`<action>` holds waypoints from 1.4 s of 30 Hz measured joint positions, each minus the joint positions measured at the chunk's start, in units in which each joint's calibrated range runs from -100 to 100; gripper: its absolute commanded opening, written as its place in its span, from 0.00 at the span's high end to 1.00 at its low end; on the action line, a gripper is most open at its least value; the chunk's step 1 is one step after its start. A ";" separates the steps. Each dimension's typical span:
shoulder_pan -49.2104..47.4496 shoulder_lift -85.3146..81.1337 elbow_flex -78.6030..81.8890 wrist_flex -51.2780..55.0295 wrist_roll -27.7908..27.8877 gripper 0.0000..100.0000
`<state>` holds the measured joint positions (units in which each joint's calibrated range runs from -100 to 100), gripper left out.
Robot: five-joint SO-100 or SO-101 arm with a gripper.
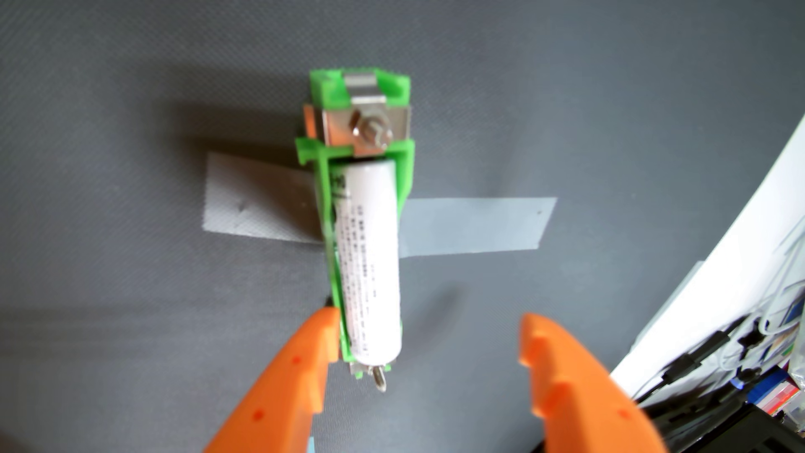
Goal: Insert Battery
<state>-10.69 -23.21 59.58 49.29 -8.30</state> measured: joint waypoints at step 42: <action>0.82 0.17 -11.84 10.88 0.56 0.99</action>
<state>-9.87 -23.04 47.74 60.17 -7.74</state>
